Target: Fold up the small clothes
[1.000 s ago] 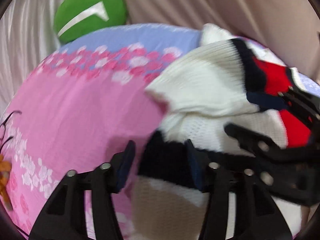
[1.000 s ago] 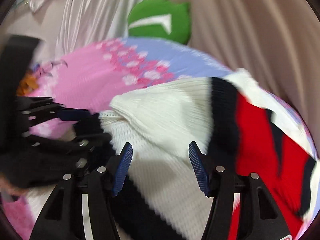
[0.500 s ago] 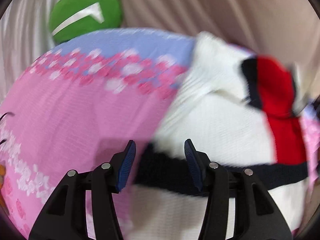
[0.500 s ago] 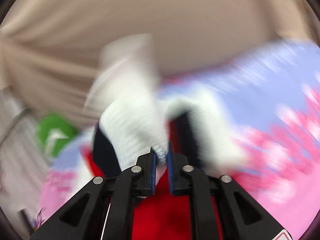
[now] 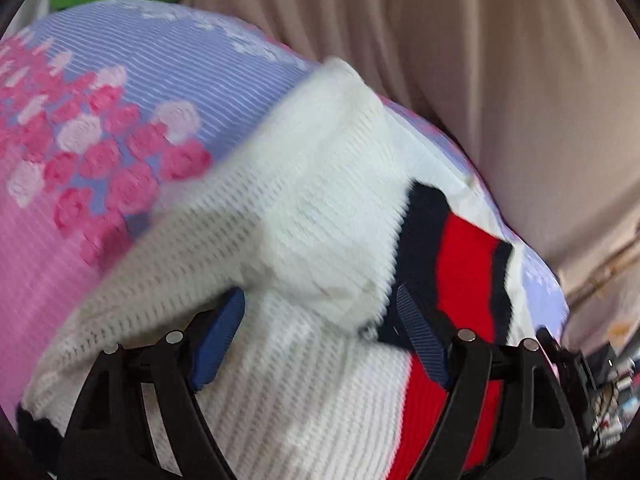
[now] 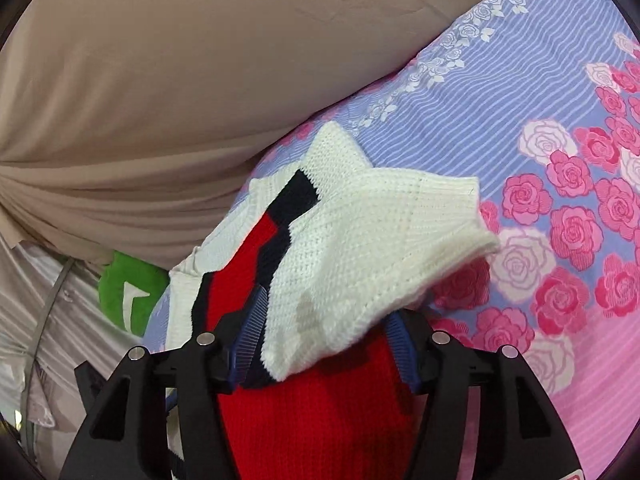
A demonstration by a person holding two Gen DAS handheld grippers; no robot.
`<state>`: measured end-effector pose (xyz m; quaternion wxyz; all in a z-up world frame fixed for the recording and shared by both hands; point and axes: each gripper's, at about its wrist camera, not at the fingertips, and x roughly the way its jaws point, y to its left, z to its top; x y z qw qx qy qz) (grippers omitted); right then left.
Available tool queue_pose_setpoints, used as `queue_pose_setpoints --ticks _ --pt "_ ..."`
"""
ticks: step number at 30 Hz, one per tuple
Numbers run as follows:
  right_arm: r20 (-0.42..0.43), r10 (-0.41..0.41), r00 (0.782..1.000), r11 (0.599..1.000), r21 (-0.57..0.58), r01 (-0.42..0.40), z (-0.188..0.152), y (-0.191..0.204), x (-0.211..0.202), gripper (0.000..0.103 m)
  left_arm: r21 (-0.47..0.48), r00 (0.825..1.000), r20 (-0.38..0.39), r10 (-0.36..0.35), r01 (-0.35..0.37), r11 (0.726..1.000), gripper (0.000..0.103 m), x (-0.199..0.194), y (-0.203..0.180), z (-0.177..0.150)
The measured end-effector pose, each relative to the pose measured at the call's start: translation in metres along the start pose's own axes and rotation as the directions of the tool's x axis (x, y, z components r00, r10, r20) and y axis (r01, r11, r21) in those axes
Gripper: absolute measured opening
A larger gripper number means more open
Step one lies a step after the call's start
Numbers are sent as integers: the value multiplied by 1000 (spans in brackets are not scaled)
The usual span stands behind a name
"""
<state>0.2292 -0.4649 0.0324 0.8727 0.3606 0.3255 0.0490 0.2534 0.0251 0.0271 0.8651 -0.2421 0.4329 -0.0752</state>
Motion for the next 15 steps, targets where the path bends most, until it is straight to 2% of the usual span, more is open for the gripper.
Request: queue_pose_setpoints --ticks 2,4,6,7,8,9,10,11,12,13,14,15 --pt "26 -52 998 997 -59 54 1 14 -1 40 -68 1000 12 1 0 998 60 5 8 9" --pt "51 -115 992 982 -146 121 6 38 0 13 -96 999 26 24 -21 995 22 8 14 19" --pt "75 -101 992 968 -223 115 12 69 -1 10 -93 994 100 52 -42 995 15 0 17 30" --pt "94 -40 995 961 -267 64 14 87 -9 9 -90 986 150 66 -53 995 15 -9 17 31" --pt "102 60 993 950 -310 -26 15 102 -18 9 -101 966 245 89 -66 993 14 -28 19 34" --pt "91 220 971 915 -364 -173 13 117 -33 9 -118 948 302 96 -63 991 14 -41 22 35" --pt "91 331 939 875 -403 -269 10 123 -43 7 -155 928 357 102 -49 987 14 -55 32 35" --pt "96 390 916 848 -425 -316 8 121 -46 7 -186 925 367 96 -28 982 14 -57 42 34" --pt "70 334 940 874 -396 -281 9 110 -30 6 -213 931 354 92 -16 977 14 -52 51 31" --pt "36 245 969 912 -348 -218 12 94 -9 7 -229 941 322 108 -33 973 14 -43 59 27" --pt "-27 94 995 961 -259 -98 13 67 22 7 -225 951 275 141 -79 971 14 -28 64 24" --pt "-85 1 996 981 -196 -18 12 43 43 7 -211 960 228 161 -112 971 14 -13 67 20"
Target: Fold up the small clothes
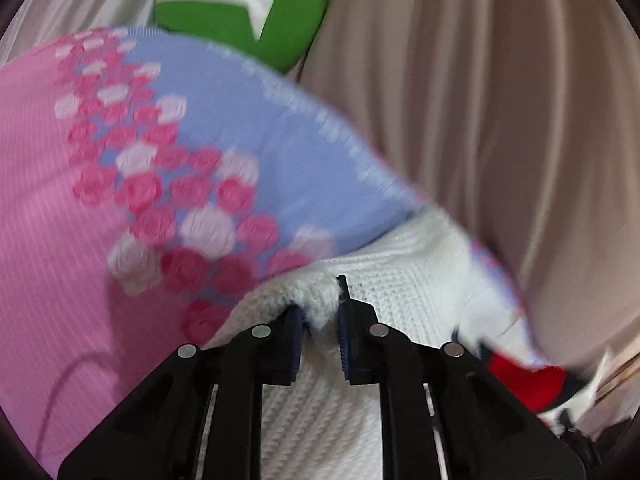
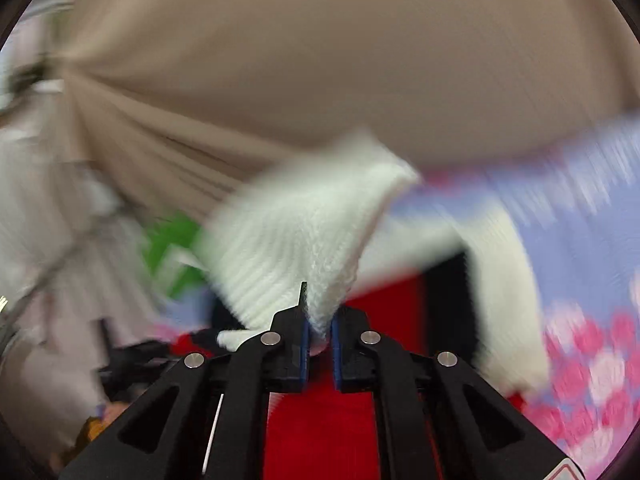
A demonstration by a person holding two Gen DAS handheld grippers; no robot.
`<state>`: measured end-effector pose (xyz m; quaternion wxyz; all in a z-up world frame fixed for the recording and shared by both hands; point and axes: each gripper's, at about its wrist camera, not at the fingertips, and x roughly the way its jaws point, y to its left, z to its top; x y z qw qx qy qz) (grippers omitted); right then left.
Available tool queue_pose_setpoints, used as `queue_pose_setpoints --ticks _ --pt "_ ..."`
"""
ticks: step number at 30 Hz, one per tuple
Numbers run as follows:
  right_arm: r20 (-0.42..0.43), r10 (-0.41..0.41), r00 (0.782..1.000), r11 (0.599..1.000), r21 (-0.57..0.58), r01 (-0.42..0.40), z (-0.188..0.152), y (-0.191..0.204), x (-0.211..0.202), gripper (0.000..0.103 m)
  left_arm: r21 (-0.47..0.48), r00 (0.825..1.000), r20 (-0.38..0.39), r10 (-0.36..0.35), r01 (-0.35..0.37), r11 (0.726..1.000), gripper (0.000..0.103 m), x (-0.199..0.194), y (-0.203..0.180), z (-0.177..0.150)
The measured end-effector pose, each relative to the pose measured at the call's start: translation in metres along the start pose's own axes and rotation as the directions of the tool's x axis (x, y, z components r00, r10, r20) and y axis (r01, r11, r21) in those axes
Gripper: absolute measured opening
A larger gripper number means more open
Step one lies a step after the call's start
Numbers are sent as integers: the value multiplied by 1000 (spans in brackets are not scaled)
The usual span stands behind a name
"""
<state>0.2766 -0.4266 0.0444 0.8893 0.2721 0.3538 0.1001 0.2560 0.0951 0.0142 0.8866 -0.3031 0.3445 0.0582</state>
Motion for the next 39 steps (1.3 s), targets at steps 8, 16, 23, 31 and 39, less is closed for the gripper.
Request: queue_pose_setpoints --ticks 8,16,23,31,39 --pt "63 -127 990 988 95 121 -10 -24 -30 19 47 1000 12 0 -1 999 16 7 6 -5" --pt "114 62 992 982 -186 -40 9 84 -37 53 63 1000 24 -11 10 998 21 -3 10 -1" --pt "-186 73 980 896 -419 -146 2 191 115 54 19 998 34 -59 59 998 21 -8 21 -3" --pt "-196 107 975 875 -446 -186 8 251 181 8 -22 993 58 -100 102 995 21 -15 28 -4" --pt "-156 -36 987 767 -637 -73 -17 321 218 18 -39 993 42 -109 111 993 23 -13 33 -4"
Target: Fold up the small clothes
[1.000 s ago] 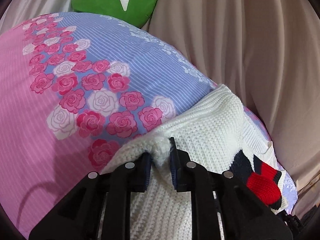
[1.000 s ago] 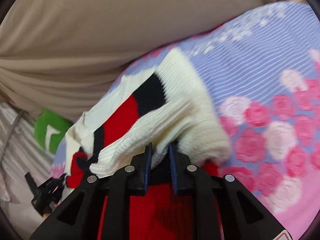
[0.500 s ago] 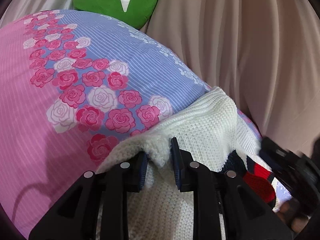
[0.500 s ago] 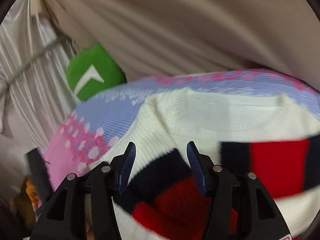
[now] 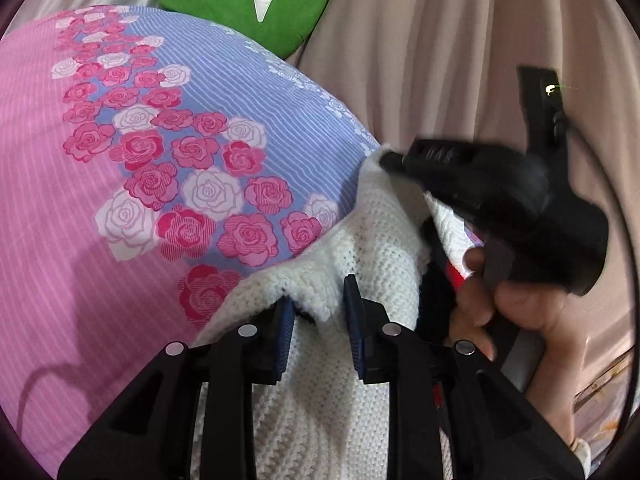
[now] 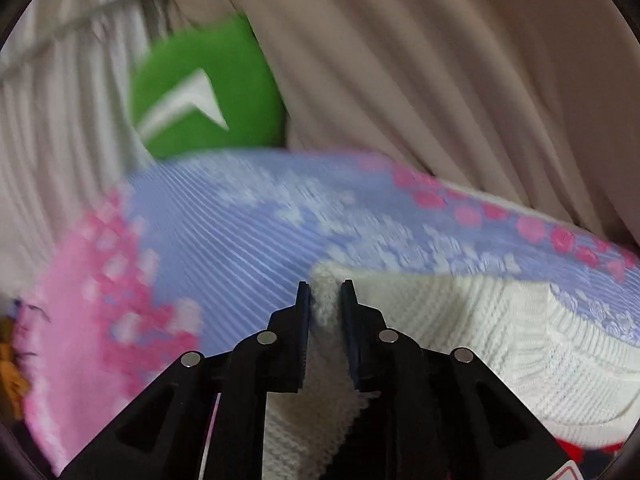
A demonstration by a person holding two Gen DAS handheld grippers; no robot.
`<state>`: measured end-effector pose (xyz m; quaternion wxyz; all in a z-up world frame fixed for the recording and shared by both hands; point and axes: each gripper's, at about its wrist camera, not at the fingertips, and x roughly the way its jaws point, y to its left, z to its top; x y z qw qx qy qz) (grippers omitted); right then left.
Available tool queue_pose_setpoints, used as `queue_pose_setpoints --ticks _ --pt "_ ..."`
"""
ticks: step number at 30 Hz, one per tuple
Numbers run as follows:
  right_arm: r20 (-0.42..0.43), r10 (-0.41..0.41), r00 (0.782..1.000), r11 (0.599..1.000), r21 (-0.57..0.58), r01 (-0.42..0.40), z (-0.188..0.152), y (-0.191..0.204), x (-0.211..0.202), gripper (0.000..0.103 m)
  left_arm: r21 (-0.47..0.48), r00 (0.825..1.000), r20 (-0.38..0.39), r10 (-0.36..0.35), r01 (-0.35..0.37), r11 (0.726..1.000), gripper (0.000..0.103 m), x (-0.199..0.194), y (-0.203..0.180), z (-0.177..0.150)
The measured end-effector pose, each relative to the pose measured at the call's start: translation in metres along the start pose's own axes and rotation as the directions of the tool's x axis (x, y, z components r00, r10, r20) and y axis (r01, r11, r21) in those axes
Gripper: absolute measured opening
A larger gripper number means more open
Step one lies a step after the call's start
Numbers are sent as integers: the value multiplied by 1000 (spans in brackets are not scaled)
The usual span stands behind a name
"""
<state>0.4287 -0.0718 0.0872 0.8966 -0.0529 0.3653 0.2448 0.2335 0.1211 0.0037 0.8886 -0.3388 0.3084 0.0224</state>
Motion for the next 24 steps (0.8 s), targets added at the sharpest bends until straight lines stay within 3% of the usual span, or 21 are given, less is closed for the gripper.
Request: queue_pose_setpoints --ticks 2,4,6,9,11,14,17,18,19,21,23,24 --pt "111 19 994 998 60 -26 -8 -15 -47 20 -1 1000 -2 -2 2 1000 23 0 1 0" --pt "224 -7 975 990 138 -25 -29 -40 -110 48 1 1000 -1 2 -2 1000 23 1 0 0" --pt "260 -93 961 978 204 40 -56 -72 -155 55 7 1000 0 8 -8 1000 24 1 -2 -1" --pt "222 -253 942 918 362 161 -128 -140 -215 58 16 1000 2 20 -20 1000 24 2 -6 -1" --pt "159 -328 931 851 478 218 -177 -179 -236 59 21 1000 4 30 -30 999 24 4 -9 0" --pt "83 -275 958 794 582 178 -217 -211 -234 59 29 999 5 39 -39 999 24 6 -10 0" --pt "31 -236 971 796 580 175 -226 -216 -211 59 27 999 3 34 -34 999 24 6 -11 0" --pt "23 -235 972 811 557 182 -223 -211 -206 51 28 999 1 34 -34 999 24 8 -12 0" --pt "28 -210 977 831 531 163 -217 -206 -202 10 32 999 0 36 -35 999 24 8 -13 1" --pt "137 -154 979 831 553 53 -209 -201 -219 7 53 999 17 46 -47 997 17 3 -16 4" --pt "273 -171 947 843 538 -3 -206 -198 -255 6 76 998 36 60 -63 995 16 1 -19 8" --pt "284 -199 938 839 543 14 -208 -200 -264 6 77 997 32 70 -72 994 16 3 -19 8"
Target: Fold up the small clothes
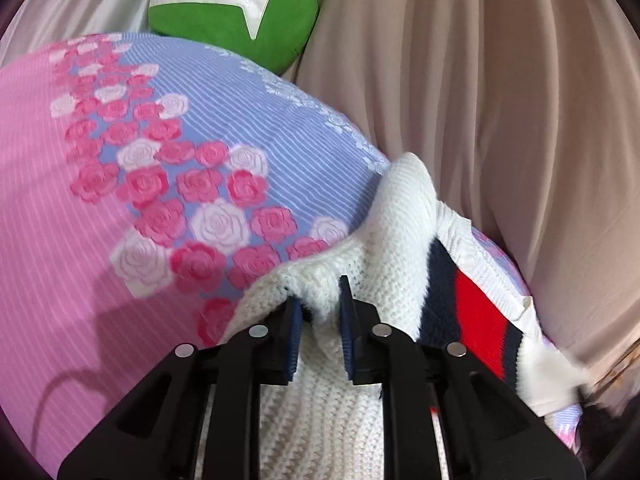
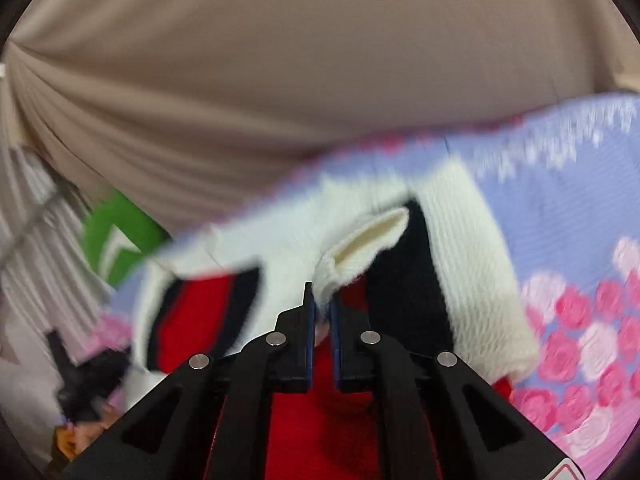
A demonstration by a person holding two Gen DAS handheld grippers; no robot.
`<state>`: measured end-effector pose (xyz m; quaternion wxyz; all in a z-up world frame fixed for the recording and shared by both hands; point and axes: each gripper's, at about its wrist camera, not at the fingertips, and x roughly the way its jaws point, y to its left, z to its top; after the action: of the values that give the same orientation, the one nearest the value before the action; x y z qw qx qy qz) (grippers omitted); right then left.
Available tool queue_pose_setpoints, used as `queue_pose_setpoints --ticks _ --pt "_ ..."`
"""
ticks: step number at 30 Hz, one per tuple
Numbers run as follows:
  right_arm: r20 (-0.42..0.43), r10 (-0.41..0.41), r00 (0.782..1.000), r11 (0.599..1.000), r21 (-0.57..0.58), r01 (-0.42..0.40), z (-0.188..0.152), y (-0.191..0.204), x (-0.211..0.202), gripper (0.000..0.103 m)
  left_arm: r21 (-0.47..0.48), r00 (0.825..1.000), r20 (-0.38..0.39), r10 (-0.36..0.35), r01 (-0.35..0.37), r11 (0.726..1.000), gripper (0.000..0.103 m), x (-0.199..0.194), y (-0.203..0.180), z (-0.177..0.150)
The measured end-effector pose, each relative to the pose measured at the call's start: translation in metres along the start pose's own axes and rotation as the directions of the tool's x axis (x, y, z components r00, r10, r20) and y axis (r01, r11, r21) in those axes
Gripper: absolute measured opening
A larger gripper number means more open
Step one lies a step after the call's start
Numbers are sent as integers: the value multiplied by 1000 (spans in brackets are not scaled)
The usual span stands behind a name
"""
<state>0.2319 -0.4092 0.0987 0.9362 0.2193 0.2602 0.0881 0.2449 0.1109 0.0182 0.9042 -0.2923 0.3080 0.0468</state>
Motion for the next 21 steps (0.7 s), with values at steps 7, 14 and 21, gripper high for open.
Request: queue_pose_setpoints --ticks 7,14,21 --pt "-155 -132 979 988 55 142 -28 -51 23 6 12 1000 -10 26 -26 1000 16 5 -12 -2" --pt "13 -266 964 961 77 264 -24 -33 -20 17 8 999 -20 35 -35 999 17 8 -17 -5" --pt "-224 48 973 973 -212 -97 -39 81 50 17 17 999 -19 42 -41 999 17 9 -22 -7"
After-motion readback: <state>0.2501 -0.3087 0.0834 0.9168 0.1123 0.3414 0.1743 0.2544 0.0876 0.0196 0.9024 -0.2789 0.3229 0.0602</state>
